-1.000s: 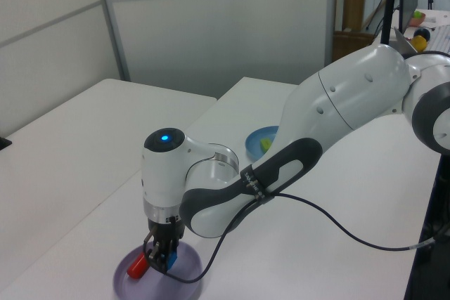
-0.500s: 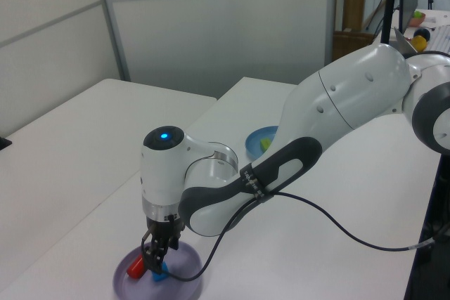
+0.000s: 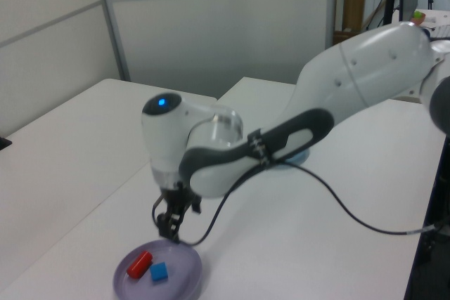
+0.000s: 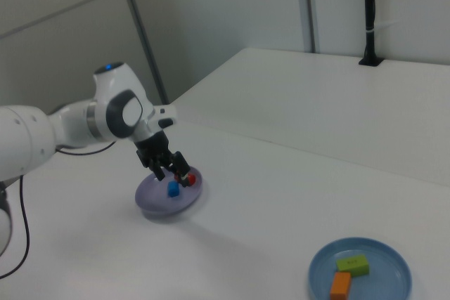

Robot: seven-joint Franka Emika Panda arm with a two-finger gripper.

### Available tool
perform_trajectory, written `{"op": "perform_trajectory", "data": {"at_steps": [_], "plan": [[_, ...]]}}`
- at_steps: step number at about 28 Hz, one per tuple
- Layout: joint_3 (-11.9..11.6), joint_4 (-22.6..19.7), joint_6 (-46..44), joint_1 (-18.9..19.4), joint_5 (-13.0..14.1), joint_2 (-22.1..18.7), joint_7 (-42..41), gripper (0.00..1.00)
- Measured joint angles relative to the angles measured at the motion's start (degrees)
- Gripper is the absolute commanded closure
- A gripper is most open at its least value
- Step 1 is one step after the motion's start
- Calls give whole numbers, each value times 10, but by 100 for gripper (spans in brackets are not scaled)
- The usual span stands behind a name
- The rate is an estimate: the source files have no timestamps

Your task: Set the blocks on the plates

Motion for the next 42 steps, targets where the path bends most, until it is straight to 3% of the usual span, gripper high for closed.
{"op": "perform_trajectory", "data": {"at_steps": [3,9,16,22,31,42], "plan": [[-11,1,-68,-10,0,-38,0,0],[-67,1,-148,-15,7,-100,-31,0],[-143,-1,-171,-19,74,-146,-105,0],[-183,-4,-177,-27,121,-176,-150,0],[-188,-9,-177,-55,128,-213,-186,0],[-188,-2,-177,-58,128,-219,-186,0]]}}
